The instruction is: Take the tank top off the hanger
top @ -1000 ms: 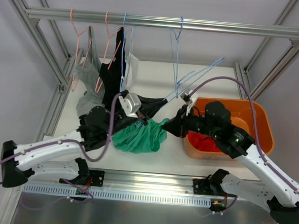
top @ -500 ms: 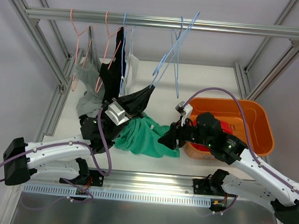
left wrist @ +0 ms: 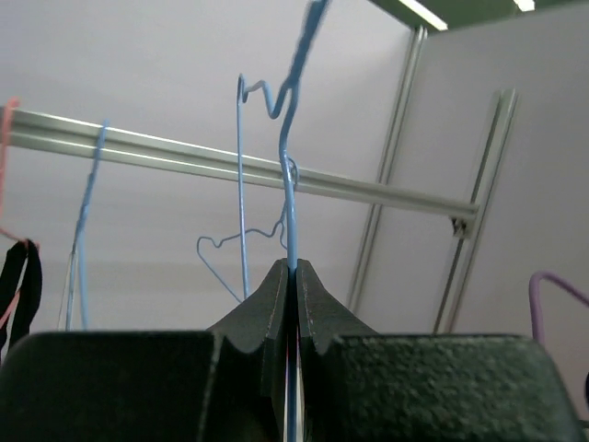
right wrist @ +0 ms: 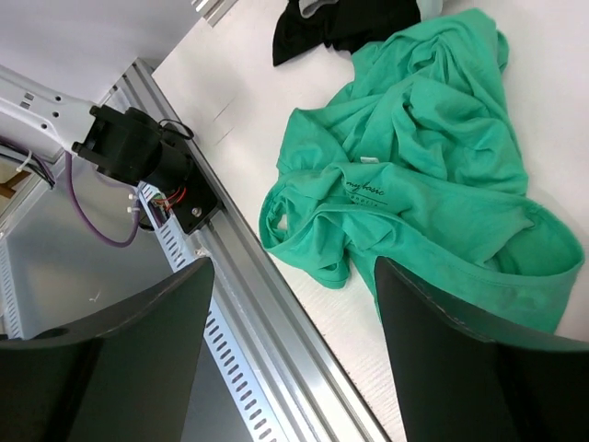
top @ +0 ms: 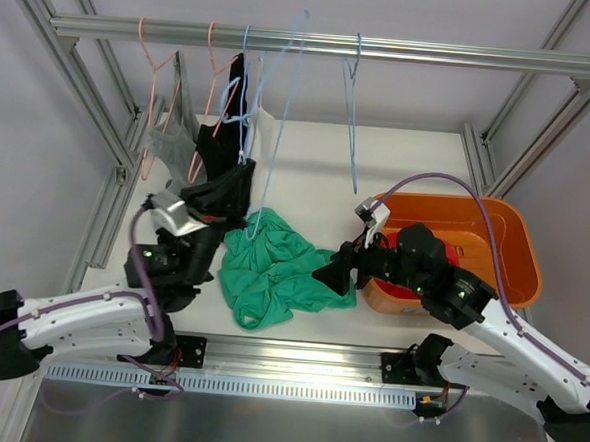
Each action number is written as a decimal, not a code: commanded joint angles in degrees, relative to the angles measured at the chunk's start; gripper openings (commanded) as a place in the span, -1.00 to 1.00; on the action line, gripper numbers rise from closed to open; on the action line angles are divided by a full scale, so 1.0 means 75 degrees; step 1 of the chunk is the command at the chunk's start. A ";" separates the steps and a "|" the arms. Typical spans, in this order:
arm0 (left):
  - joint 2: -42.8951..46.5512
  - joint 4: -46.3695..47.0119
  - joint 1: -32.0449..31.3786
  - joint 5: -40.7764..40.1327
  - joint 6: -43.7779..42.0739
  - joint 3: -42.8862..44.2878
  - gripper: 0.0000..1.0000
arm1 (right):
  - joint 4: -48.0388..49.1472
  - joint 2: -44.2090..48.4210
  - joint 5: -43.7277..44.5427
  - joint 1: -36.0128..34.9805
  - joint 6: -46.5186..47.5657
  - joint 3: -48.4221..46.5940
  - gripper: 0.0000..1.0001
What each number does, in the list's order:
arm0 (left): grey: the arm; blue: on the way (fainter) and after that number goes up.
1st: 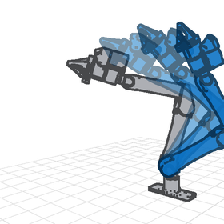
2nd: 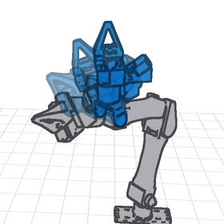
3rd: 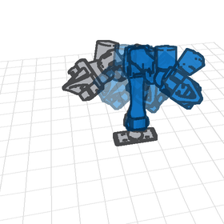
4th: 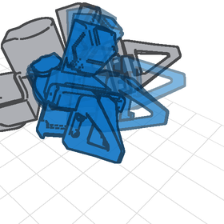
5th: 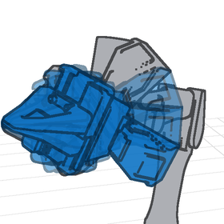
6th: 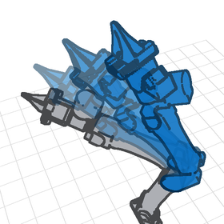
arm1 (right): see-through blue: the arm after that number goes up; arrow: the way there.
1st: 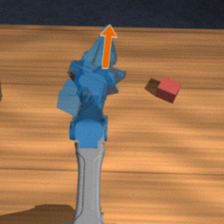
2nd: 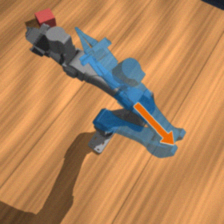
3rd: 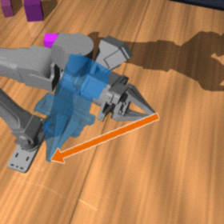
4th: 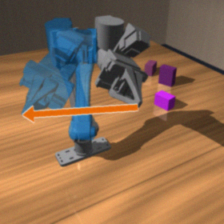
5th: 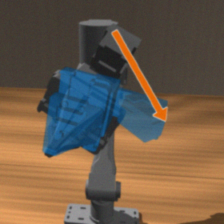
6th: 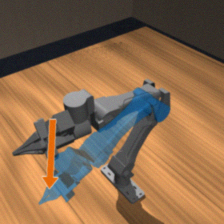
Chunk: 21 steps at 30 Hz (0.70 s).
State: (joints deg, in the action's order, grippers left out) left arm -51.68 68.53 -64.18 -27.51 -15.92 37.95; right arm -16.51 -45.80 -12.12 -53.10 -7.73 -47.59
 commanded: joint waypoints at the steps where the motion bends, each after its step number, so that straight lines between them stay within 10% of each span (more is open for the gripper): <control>1: 0.1147 -0.0287 -0.0067 -0.0727 0.1510 -0.0523 -1.00 | 0.0035 0.0411 0.0385 -0.0021 0.0221 -0.0111 0.52; 17: 0.2450 -0.5434 -0.0067 -0.0843 0.3294 -0.0631 -1.00 | -0.0564 0.0810 0.1030 -0.0021 0.0573 -0.0334 0.77; 21: 0.1340 -0.6322 -0.0056 -0.1720 0.3061 0.0931 -1.00 | -0.0599 0.0810 0.1065 -0.0021 0.0620 -0.0427 0.80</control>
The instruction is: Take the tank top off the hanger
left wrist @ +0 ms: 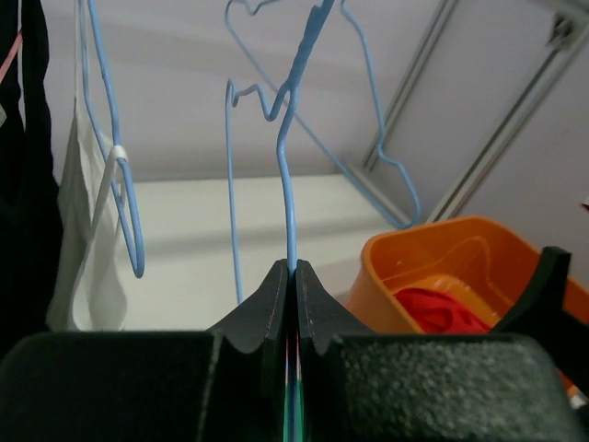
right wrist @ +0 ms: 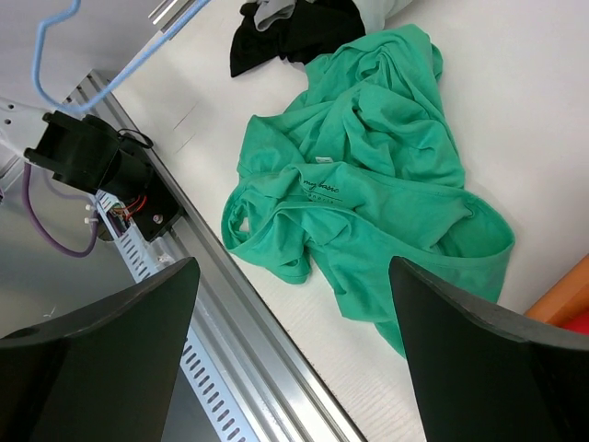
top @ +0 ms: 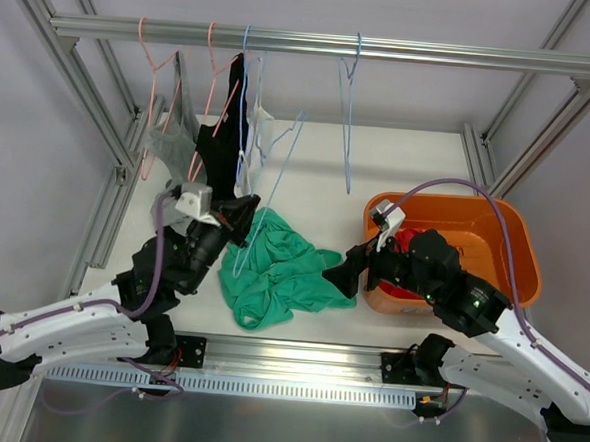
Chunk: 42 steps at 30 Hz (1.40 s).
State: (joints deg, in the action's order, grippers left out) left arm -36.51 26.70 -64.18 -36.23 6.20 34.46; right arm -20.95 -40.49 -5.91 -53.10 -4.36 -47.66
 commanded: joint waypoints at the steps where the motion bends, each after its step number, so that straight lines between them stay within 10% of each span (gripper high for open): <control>1: -0.1092 -0.1316 -0.0009 -0.0653 -0.0098 0.1916 -1.00 | -0.0007 0.0079 0.0249 -0.0021 0.0171 -0.0454 0.80; 17: -0.5994 -0.2423 0.1760 0.0284 0.0065 0.7275 -1.00 | -0.0101 0.0184 0.0483 -0.0010 0.0171 -0.0595 0.83; 36: -0.7214 -0.2622 0.2194 0.0588 0.0732 0.7640 -1.00 | -0.0148 0.0020 0.0507 -0.0010 0.0183 -0.0489 0.86; 41: -0.6781 -0.2727 0.2194 0.0705 0.0861 0.7465 0.04 | -0.0043 -0.0459 -0.0054 -0.0033 0.0370 -0.0489 0.99; 42: -0.6479 -0.2786 0.2194 0.0682 0.0919 0.7395 0.77 | -0.0019 -0.0809 -0.0137 -0.0033 0.0428 -0.0536 0.99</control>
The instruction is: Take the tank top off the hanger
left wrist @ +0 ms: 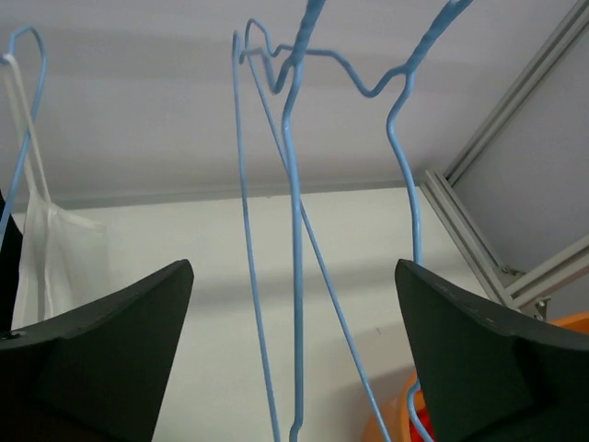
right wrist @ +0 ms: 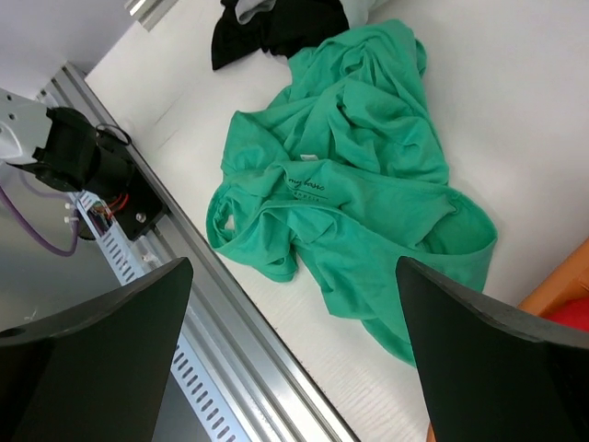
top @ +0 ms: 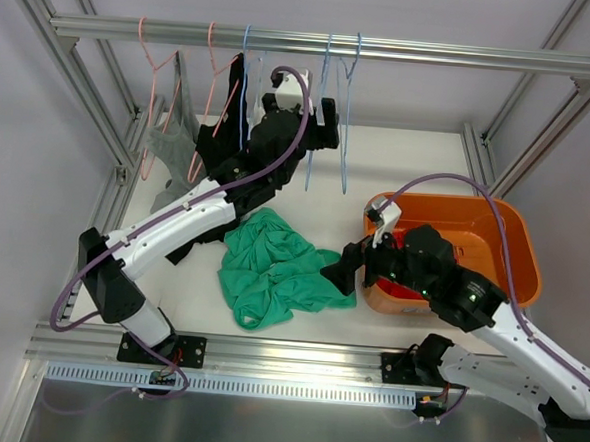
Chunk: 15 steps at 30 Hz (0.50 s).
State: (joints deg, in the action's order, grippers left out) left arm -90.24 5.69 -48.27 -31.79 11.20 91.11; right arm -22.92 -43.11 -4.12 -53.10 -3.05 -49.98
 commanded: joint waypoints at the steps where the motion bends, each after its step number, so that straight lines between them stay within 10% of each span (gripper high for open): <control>1: 0.0873 -0.0021 0.0073 0.0079 0.0253 -0.0369 0.97 | 0.0243 -0.0660 -0.0458 -0.0033 0.0289 -0.0355 0.99; 15: 0.6190 -0.2409 0.0073 -0.1458 0.0628 -0.3639 0.97 | 0.2034 -0.4164 0.0960 -0.1240 0.1284 -0.0697 0.99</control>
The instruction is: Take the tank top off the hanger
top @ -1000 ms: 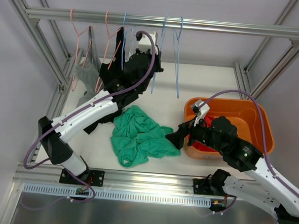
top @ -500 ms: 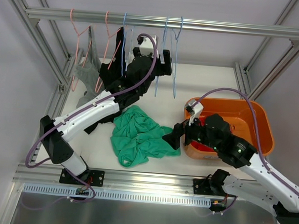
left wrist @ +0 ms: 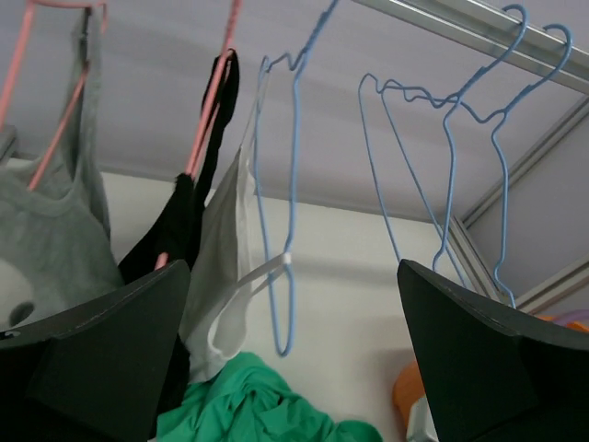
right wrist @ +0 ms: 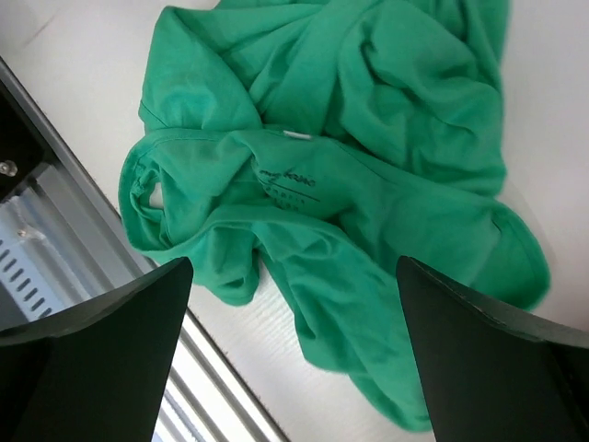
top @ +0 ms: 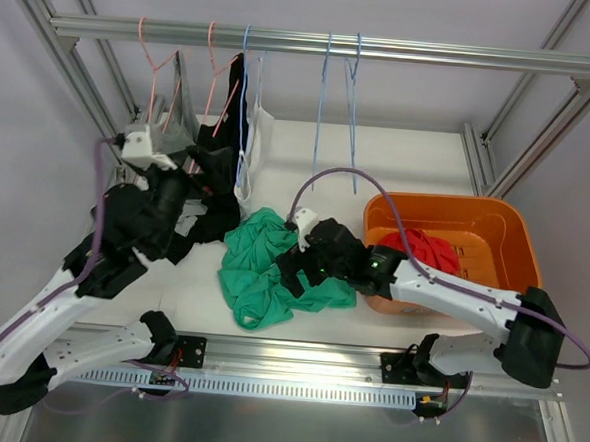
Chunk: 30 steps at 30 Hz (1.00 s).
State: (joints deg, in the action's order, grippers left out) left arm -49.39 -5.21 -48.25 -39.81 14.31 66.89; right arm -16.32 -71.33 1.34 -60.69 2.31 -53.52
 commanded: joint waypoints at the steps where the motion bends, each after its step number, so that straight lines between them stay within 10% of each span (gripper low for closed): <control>1: 0.1004 -0.1120 0.0070 -0.0132 0.0202 -0.0608 0.97 | 0.1342 -0.0612 -0.0001 -0.0275 0.0745 -0.0247 0.99; 19: 0.2729 -0.4777 0.0070 0.1079 0.0272 -0.1030 0.97 | 0.4635 -0.3180 0.1320 -0.0604 0.4567 -0.0024 0.99; 30: 0.2717 -0.4743 0.0070 0.1207 0.0237 -0.1583 0.97 | 0.2833 -0.5078 -0.0071 -0.0206 0.3725 -0.1430 0.99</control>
State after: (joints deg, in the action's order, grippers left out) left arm -29.65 -41.08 -48.25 -31.46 16.97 55.27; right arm 9.96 -106.45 5.91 -63.11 33.58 -61.34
